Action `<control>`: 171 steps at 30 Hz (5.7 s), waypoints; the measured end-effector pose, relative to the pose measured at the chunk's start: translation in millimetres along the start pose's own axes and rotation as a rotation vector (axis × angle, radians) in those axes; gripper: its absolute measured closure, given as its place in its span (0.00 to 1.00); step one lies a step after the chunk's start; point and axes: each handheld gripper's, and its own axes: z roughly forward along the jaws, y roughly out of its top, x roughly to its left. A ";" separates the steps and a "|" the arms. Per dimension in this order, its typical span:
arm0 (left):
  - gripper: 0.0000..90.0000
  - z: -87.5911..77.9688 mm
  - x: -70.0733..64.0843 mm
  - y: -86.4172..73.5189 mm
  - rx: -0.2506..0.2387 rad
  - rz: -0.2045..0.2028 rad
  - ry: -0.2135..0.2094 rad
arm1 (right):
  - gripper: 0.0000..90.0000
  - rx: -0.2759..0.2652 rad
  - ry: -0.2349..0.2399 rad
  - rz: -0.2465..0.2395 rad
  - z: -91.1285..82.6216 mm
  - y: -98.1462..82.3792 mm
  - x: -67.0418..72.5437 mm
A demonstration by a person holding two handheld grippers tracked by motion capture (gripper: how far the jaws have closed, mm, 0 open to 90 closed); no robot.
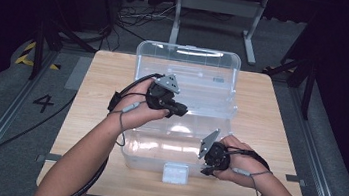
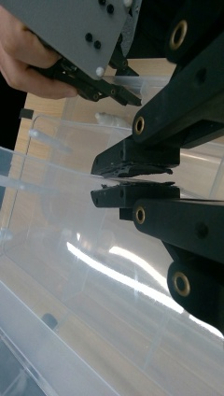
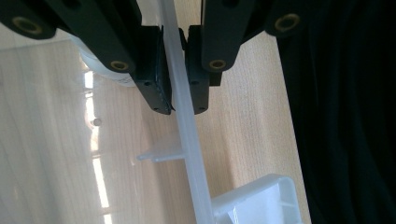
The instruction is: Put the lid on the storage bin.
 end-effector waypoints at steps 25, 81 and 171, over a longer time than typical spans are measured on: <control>0.94 -2.0 -19.0 -11.8 0.005 0.012 -0.028 | 0.90 -0.043 -0.033 0.012 0.2 -4.8 3.1; 0.95 5.3 -40.1 -22.7 0.068 0.057 -0.069 | 0.87 -0.064 -0.122 0.033 -2.0 -5.9 13.5; 0.94 4.8 -49.8 -30.8 0.054 0.031 -0.031 | 1.00 -0.812 -0.252 0.403 -116.7 -68.4 -21.6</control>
